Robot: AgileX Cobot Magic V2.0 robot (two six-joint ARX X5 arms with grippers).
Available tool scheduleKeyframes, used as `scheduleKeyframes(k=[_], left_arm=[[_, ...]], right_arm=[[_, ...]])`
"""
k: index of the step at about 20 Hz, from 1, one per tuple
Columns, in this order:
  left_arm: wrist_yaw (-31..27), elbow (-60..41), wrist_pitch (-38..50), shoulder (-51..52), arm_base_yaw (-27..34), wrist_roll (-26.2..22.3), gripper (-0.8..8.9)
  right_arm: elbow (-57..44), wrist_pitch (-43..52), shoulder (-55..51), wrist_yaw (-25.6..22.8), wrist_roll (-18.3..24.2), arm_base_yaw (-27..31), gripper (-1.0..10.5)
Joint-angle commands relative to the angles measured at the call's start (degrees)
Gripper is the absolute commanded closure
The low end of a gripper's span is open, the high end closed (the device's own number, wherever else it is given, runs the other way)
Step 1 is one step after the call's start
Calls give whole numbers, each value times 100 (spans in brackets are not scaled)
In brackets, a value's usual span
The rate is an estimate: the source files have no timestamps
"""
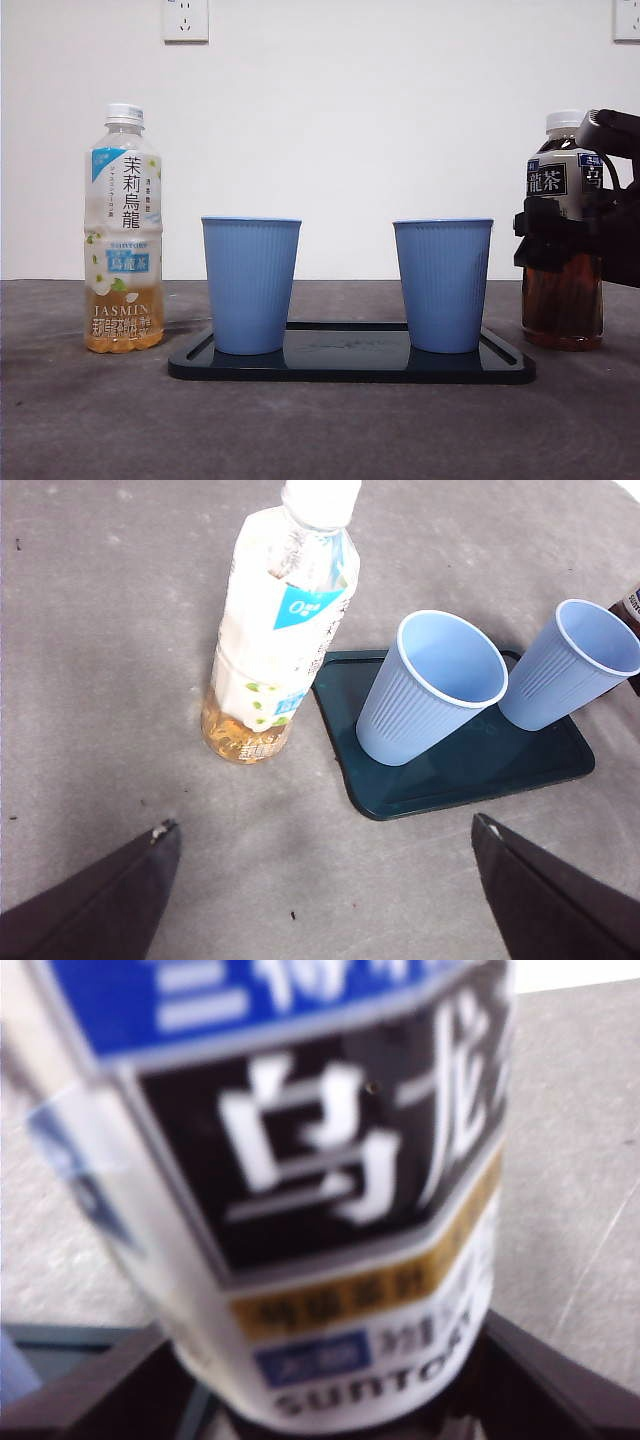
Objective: Pour the drink into the cup
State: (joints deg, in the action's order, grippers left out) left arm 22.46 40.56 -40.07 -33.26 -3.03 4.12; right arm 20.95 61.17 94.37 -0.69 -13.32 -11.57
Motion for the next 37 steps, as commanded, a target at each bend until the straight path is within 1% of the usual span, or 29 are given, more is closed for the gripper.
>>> scheduleKeyframes(k=[1,4,8,9,10,12,14,16,18,21,24,26,27,30,33,37], left_arm=[[20,103,57,-15,-4,-4,345],[20,103,57,-15,-4,-4,345],[15,103,57,-15,-4,-7,345],[15,103,57,-15,-4,-9,345],[15,103,57,-15,-4,-13,345],[13,103,61,-15,-4,-28,345],[11,103,66,-15,-4,-46,345],[9,103,66,-15,-4,-46,345],[9,103,70,-15,-4,-46,345],[9,103,76,-15,-4,-46,345],[9,103,92,-15,-4,-46,345],[9,103,92,-15,-4,-44,345],[9,103,94,-15,-4,-44,345],[9,103,94,-15,-4,-44,345],[9,103,101,-15,-4,-44,345],[9,103,107,-15,-7,-46,345]], right_arm=[[59,83,111,-85,76,-17,673],[59,105,109,-83,79,-17,744],[59,175,26,-22,98,-17,773],[59,155,-44,-20,190,-17,799],[59,103,-131,-20,219,-17,802],[59,-118,-424,-22,229,-17,802],[63,-476,-881,-46,352,-17,802],[138,-1154,-1462,-90,538,-17,802],[428,-2363,-2098,-103,903,-17,802],[1215,-4395,-2761,-321,1628,-26,802],[2216,-6231,-3001,-581,2468,-31,802],[2769,-7187,-3001,-758,3010,-37,803],[2944,-7499,-2999,-855,3237,-52,805],[3217,-8096,-2999,-1491,4103,-164,806],[3233,-8378,-2999,-2116,4826,-341,806],[3233,-8417,-2999,-2806,5672,-614,806]])
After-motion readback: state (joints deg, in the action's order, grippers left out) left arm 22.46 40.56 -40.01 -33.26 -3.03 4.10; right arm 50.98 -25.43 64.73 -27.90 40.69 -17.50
